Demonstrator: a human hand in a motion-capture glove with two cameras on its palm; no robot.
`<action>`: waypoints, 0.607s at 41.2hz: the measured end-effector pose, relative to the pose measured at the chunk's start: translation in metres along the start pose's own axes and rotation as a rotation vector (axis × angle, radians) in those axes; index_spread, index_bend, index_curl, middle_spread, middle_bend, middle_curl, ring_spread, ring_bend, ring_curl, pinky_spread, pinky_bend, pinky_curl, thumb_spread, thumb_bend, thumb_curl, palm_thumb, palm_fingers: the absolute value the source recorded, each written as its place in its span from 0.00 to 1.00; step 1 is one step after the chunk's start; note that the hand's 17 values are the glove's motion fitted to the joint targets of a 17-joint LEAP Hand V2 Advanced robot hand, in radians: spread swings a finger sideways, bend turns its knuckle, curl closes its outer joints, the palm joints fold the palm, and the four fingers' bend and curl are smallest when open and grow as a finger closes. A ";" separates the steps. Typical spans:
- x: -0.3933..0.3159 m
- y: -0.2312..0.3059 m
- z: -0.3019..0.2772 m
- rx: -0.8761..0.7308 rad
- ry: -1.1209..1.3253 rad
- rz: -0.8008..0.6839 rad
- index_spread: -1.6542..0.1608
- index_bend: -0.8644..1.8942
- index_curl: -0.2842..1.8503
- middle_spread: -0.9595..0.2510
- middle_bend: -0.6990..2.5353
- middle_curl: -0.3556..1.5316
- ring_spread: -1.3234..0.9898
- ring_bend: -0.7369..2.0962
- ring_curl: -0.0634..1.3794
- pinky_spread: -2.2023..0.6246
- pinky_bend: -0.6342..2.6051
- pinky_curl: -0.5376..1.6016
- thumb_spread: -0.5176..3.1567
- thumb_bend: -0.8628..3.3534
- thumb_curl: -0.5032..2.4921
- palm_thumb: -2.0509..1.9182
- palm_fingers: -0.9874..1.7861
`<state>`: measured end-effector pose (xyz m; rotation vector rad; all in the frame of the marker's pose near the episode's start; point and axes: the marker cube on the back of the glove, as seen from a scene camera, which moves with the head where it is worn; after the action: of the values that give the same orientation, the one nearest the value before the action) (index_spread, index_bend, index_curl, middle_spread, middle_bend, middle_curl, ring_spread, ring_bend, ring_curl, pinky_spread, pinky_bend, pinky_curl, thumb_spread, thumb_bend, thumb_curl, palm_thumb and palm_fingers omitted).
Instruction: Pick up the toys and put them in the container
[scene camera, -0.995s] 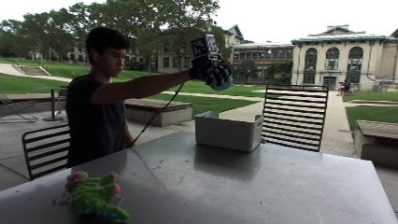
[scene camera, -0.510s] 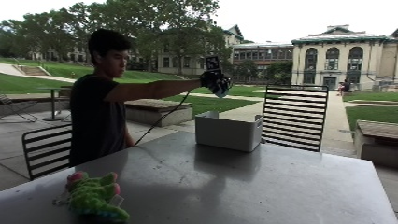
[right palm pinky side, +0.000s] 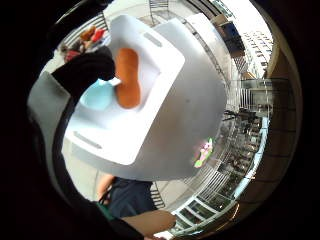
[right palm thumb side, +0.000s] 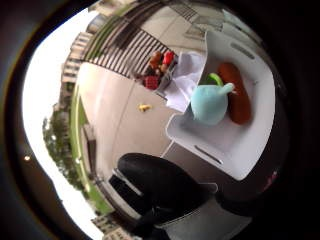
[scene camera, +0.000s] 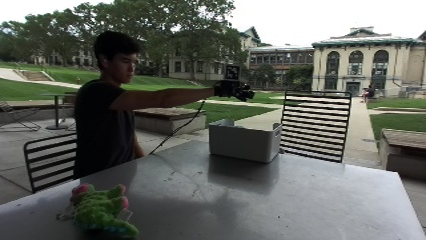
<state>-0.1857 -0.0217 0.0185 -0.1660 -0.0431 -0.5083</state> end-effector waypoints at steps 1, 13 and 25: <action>0.003 0.001 -0.003 0.005 -0.020 0.021 0.75 0.29 0.30 0.70 0.35 0.44 0.50 0.61 0.36 0.69 0.72 0.50 0.37 0.17 0.36 0.47 0.21; 0.089 0.034 -0.026 0.080 0.082 0.072 0.77 0.33 0.24 0.77 0.34 0.43 0.55 0.48 0.27 0.75 0.56 0.42 0.39 0.18 0.30 0.48 0.22; 0.117 0.090 -0.041 0.136 0.183 0.225 0.76 0.33 0.22 0.76 0.33 0.42 0.53 0.42 0.24 0.76 0.49 0.39 0.40 0.18 0.27 0.48 0.27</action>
<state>-0.0397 -0.0072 -0.0260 0.0098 0.1183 -0.2935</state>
